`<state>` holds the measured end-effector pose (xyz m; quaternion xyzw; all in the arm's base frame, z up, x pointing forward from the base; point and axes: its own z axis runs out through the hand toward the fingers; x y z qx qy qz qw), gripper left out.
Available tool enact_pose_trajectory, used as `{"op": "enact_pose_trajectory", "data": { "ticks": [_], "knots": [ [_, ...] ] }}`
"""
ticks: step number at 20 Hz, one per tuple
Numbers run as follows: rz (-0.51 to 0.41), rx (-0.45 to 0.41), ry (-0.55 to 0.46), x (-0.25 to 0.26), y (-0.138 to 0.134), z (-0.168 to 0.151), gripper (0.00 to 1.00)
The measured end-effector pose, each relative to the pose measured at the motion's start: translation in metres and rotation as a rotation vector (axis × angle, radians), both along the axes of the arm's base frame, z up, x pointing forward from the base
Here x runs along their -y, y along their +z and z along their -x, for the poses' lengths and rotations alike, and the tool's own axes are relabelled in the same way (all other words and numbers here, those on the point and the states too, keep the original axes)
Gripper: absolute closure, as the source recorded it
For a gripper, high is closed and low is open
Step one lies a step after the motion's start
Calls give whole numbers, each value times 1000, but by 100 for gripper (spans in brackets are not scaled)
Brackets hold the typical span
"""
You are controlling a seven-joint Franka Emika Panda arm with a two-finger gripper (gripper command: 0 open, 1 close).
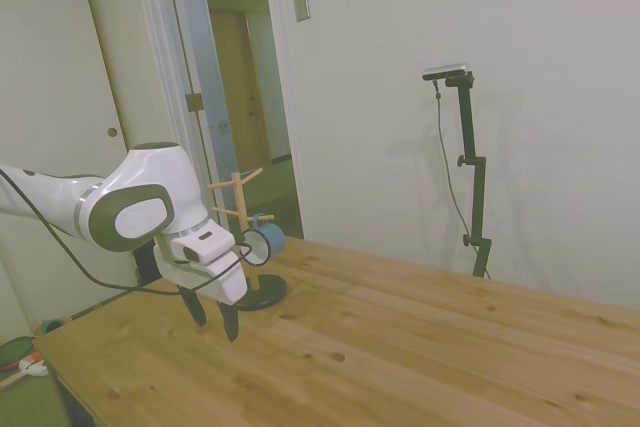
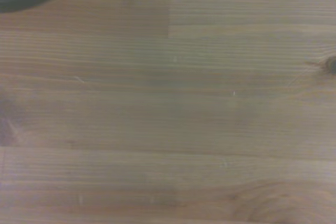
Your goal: Unload the mug
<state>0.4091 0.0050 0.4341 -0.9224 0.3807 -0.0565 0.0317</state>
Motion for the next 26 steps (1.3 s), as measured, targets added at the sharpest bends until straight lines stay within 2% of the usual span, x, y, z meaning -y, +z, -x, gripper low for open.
{"op": "enact_pose_trajectory", "data": {
  "ticks": [8,16,26],
  "knots": [
    [-7,3,-19,2,-5,-3,0],
    [-3,54,-9,0,-9,-17,0],
    [45,201,53,-12,9,-35,0]
  ]
}}
